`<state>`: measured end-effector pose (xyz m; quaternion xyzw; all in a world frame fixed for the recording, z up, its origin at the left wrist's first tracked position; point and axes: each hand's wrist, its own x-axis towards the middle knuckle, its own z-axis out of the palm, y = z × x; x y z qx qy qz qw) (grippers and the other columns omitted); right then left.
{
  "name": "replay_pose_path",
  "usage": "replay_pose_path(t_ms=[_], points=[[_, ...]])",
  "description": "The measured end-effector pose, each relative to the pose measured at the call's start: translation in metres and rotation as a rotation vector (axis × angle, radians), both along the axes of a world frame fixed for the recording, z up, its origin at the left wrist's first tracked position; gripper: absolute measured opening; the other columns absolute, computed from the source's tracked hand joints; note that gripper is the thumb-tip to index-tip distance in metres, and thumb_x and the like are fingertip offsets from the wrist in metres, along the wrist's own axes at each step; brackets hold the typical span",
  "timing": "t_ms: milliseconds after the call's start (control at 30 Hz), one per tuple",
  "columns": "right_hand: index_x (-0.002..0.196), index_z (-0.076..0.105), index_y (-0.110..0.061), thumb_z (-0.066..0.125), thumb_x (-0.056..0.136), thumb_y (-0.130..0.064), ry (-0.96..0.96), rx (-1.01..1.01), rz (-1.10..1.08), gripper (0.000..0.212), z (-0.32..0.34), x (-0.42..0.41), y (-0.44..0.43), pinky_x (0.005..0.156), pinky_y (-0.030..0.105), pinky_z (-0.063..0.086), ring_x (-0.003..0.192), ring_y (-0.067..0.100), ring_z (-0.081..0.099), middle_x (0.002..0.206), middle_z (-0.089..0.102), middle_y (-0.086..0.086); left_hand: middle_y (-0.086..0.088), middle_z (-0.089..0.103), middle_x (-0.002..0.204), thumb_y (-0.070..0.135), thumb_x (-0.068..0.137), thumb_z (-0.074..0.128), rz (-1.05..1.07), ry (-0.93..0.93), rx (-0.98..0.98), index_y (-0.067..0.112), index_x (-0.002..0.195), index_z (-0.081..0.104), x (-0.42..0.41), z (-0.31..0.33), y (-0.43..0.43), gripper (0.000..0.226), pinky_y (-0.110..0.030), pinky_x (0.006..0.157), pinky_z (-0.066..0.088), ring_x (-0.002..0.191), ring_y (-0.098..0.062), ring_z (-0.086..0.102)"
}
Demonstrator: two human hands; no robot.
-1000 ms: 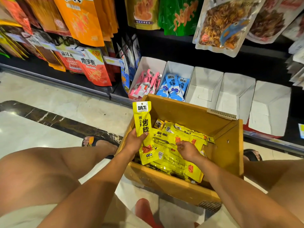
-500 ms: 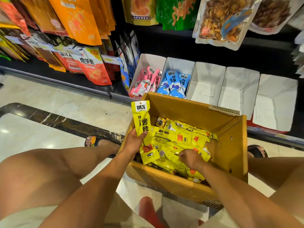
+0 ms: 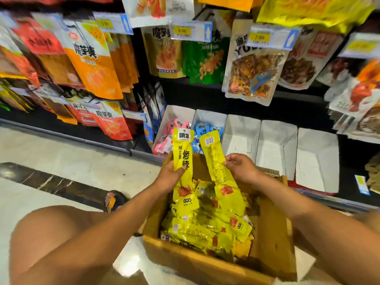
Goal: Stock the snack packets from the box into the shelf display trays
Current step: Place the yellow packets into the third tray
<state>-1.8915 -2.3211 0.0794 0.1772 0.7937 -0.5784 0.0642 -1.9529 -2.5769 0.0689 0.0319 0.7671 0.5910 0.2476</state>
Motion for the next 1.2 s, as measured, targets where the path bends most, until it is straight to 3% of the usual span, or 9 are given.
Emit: replay_pose_path(t_ms=[167,333,467,533,700,800,933,1000,1200], points=[[0.089,0.059,-0.008,0.059,0.099,-0.008,0.082,-0.081,-0.063,0.01,0.06,-0.022,0.022,0.055,0.027,0.043,0.066,0.019,0.052,0.068,0.059,0.001,-0.012,0.073,0.117,0.005,0.105,0.053,-0.086,0.042,0.026,0.005,0.129,0.062,-0.035,0.047,0.035,0.026,-0.024,0.074,0.058,0.094,-0.022,0.07],[0.093,0.064,-0.019,0.065,0.096,-0.017,0.208,0.108,-0.123,0.004,0.083,-0.039,0.035,0.051,0.027,0.05,0.064,0.015,0.056,0.081,0.067,-0.004,-0.004,0.073,0.096,0.005,0.105,0.05,-0.132,0.059,0.049,0.017,0.119,0.061,-0.059,0.073,0.082,0.021,-0.012,0.051,0.047,0.064,-0.002,0.066],[0.082,0.067,-0.037,0.068,0.094,-0.019,0.249,0.143,-0.181,0.021,0.079,-0.056,0.035,0.062,0.036,0.06,0.07,0.006,0.068,0.082,0.071,-0.01,-0.009,0.072,0.121,0.003,0.103,0.053,-0.115,0.057,0.077,0.009,0.13,0.061,-0.073,0.063,0.12,0.028,-0.016,0.07,0.055,0.099,-0.02,0.07],[0.085,0.071,-0.038,0.069,0.093,-0.02,0.251,0.145,-0.164,0.019,0.071,-0.066,0.037,0.065,0.041,0.062,0.08,0.01,0.072,0.084,0.074,-0.008,-0.004,0.074,0.111,0.006,0.103,0.054,-0.101,0.021,0.111,0.017,0.118,0.064,-0.078,0.056,0.135,0.021,-0.017,0.071,0.055,0.091,-0.01,0.071],[0.097,0.075,-0.025,0.07,0.091,-0.017,0.271,0.197,-0.155,0.01,0.052,-0.074,0.036,0.07,0.023,0.056,0.078,0.0,0.069,0.089,0.075,-0.012,0.011,0.077,0.11,0.054,0.092,0.068,-0.086,-0.116,0.141,0.037,0.115,0.067,-0.085,0.037,0.151,0.029,-0.049,0.097,0.057,0.103,-0.013,0.073],[0.1,0.073,-0.033,0.069,0.092,-0.015,0.268,0.152,-0.123,0.02,0.045,-0.073,0.032,0.071,0.016,0.053,0.081,-0.001,0.07,0.092,0.075,-0.014,0.012,0.078,0.107,0.038,0.099,0.064,-0.09,-0.12,0.157,0.032,0.118,0.067,-0.085,0.029,0.15,0.02,-0.041,0.094,0.058,0.101,-0.01,0.074],[0.113,0.067,-0.034,0.057,0.1,-0.011,0.195,-0.054,-0.056,0.028,0.036,-0.076,0.032,0.08,0.031,0.059,0.088,0.01,0.074,0.103,0.075,-0.01,0.0,0.078,0.112,0.02,0.101,0.062,-0.006,-0.182,0.177,0.021,0.124,0.067,-0.097,0.014,0.143,0.024,-0.044,0.098,0.055,0.105,-0.021,0.073],[0.113,0.066,-0.032,0.061,0.098,-0.009,0.184,-0.068,-0.063,0.029,0.036,-0.077,0.037,0.085,0.021,0.055,0.095,0.004,0.071,0.108,0.073,-0.013,-0.005,0.077,0.114,0.01,0.102,0.06,0.017,-0.19,0.17,0.014,0.125,0.067,-0.104,0.006,0.139,0.025,-0.05,0.103,0.052,0.106,-0.027,0.072],[0.107,0.073,-0.032,0.074,0.09,-0.025,0.071,0.064,-0.191,0.019,0.026,-0.077,0.058,0.07,0.028,0.053,0.075,0.006,0.067,0.102,0.071,-0.012,-0.014,0.076,0.115,0.005,0.1,0.06,-0.039,-0.186,0.182,0.012,0.117,0.068,-0.113,0.009,0.141,0.02,-0.049,0.097,0.055,0.106,-0.034,0.072]])
